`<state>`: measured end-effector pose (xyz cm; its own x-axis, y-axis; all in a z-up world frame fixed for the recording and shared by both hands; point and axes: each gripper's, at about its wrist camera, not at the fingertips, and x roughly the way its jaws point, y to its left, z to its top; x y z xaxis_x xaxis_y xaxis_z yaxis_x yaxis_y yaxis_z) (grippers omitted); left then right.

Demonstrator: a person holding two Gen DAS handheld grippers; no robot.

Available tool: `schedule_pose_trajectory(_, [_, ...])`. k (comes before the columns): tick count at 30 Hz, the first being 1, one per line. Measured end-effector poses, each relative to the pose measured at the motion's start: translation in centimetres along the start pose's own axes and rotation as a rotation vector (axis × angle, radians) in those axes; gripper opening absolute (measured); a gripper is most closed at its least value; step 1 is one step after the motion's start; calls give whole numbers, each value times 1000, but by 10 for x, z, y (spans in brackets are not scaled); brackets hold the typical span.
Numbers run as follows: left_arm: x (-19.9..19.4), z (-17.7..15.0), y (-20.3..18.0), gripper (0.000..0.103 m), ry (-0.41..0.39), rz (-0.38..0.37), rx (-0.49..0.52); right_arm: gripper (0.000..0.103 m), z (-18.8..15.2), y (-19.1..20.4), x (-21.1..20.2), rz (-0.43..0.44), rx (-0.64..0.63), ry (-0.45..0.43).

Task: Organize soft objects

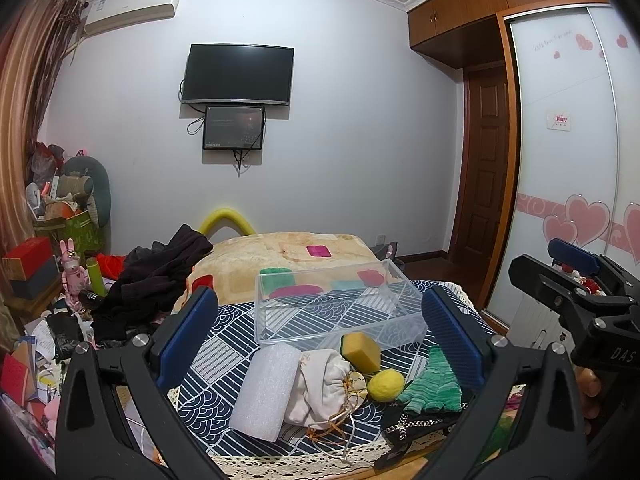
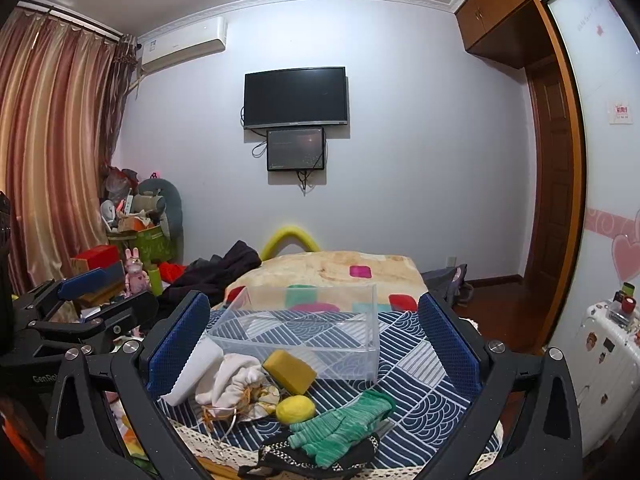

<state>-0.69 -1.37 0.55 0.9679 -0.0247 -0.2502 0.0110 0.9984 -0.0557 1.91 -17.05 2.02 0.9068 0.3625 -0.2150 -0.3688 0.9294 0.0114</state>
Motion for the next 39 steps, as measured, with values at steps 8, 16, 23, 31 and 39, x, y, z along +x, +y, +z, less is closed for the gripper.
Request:
schedule_pose_trajectory(8, [0,0,-1,103,-2,1,1,103,-1,0,0,1,4,4])
schedule_pose_trajectory(16, [8,-4,2,103,23,10,0,103,-8,-4,9,1,15,27])
schedule_pose_trajectory(23, [43,-27,28,103,145,54,-23,103,-26,-15,30,-9,29,103])
schedule_pose_trajectory(31, [92,-61,62,103,311,91,-94,103,-62,-29,68,-24,50,271])
schedule_pose_trajectory(39, [126,-88,75,103,393,107,-126,103,-92,-46,96,-5,127,430])
